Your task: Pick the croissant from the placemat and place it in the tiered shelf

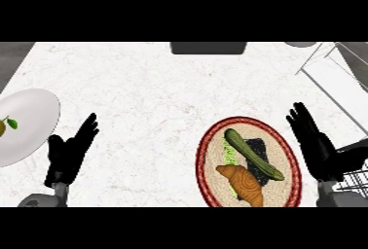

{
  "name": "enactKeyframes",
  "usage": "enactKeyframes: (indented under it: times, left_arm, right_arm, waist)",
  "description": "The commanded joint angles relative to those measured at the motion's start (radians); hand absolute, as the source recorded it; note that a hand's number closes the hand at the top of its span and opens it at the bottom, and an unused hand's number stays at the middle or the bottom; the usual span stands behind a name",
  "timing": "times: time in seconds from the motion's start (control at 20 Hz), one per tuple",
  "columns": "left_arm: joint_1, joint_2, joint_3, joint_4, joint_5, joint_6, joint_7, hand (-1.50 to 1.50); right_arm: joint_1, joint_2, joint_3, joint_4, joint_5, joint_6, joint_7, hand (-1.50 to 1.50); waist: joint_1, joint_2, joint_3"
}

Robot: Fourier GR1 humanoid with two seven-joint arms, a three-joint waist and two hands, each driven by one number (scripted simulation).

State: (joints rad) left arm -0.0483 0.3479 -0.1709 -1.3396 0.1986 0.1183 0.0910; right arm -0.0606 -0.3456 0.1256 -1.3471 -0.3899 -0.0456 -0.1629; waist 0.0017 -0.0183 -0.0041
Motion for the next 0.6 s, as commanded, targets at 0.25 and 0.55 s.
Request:
enactKeyframes:
  times: [0.25, 0.55]
  left_arm:
    - [-0.022, 0.102, 0.119, -0.018, 0.009, 0.007, -0.034, 0.00]
    - [0.050, 0.101, 0.147, -0.024, 0.052, -0.020, -0.045, 0.00]
  right_arm:
    - [-0.147, 0.021, 0.357, -0.281, 0.412, -0.049, -0.098, 1.50]
    - [0.070, 0.104, 0.416, -0.284, 0.833, -0.566, -0.071, -1.50]
  waist:
    - [0.052, -0.006, -0.002]
    - [-0.011, 0.003, 0.000]
